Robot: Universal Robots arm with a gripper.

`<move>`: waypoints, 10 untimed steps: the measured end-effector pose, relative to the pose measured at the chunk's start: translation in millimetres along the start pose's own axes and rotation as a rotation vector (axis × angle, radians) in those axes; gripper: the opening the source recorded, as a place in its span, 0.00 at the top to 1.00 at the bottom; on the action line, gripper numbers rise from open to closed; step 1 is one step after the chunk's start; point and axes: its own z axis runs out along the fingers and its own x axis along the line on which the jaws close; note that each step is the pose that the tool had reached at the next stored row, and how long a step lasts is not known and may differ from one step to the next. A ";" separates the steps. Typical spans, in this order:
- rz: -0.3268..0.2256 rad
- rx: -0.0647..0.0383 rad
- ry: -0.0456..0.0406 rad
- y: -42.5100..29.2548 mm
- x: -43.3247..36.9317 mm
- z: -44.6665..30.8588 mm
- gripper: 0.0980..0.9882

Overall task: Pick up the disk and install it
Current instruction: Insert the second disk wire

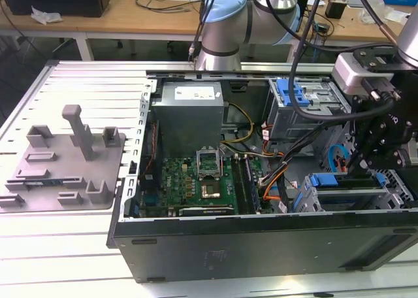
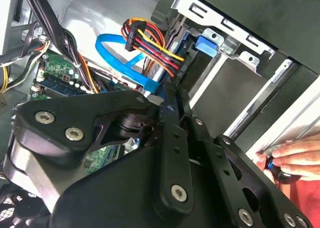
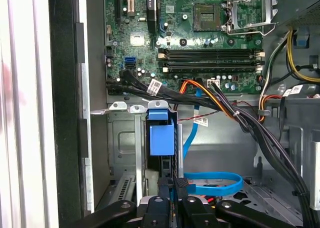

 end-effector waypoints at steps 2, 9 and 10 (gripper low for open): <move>0.000 0.000 0.0001 0.0 0.0 0.8 0.93; -0.003 0.000 0.0001 0.1 0.0 4.0 0.93; -0.003 0.000 0.0001 0.1 0.0 4.3 0.93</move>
